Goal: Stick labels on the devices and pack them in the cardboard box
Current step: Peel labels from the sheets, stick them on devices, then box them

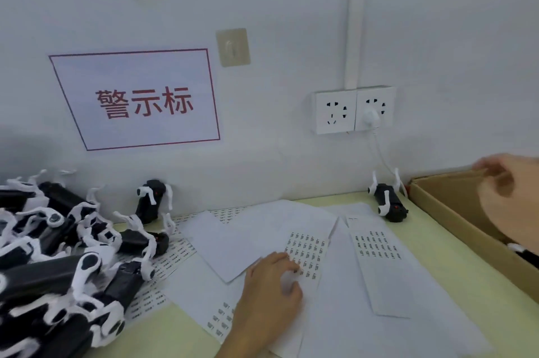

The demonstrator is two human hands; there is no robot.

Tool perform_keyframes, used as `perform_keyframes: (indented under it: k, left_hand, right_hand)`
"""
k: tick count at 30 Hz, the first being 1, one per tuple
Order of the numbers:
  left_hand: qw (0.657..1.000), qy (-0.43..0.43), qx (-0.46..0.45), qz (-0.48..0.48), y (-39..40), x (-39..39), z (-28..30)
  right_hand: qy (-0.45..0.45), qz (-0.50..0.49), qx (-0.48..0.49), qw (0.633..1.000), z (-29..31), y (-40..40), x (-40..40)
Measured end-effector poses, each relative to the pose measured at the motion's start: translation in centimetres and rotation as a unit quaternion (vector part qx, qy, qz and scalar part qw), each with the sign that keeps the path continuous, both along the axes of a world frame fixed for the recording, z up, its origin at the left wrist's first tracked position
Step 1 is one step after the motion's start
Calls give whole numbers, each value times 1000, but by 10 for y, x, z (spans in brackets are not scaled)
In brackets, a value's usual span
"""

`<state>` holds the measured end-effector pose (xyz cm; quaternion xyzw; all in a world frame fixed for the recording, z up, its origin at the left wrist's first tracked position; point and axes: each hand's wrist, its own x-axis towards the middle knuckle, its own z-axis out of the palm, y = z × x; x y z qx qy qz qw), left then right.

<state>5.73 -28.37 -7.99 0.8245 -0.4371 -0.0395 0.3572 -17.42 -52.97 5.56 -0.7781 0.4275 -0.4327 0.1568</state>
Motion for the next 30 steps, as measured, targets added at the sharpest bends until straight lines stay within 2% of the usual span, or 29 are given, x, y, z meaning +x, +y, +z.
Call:
perform_keyframes:
  k: [3, 6, 10, 13, 16, 20, 22, 25, 27, 30]
  left_hand:
    - [998, 20, -61, 22, 4, -1, 5]
    - [993, 64, -82, 51, 10, -1, 9]
    - [974, 124, -173, 79, 16, -1, 18]
    - [937, 137, -301, 110, 23, -1, 19]
    - [914, 76, -390, 89, 31, -6, 17]
    - [908, 0, -416, 46, 40, -10, 27]
    - [926, -20, -376, 31, 46, -2, 38]
    - [983, -42, -171, 51, 68, 18, 44]
    - [994, -43, -79, 60, 90, 32, 33]
    - [996, -52, -3, 77, 119, 43, 18]
  right_hand:
    - [62, 79, 89, 991, -11, 78, 41]
    - [154, 176, 189, 954, -47, 145, 88]
    - [296, 135, 111, 939, -95, 195, 138]
    - [335, 83, 76, 936, -109, 213, 149]
    - [332, 68, 84, 937, -112, 217, 152]
    - [340, 70, 85, 934, -116, 215, 156]
    - [332, 61, 69, 939, -118, 214, 157]
    - [324, 56, 61, 942, -117, 214, 156]
    - [323, 61, 64, 942, -116, 214, 154]
    - [303, 72, 72, 948, -112, 215, 152]
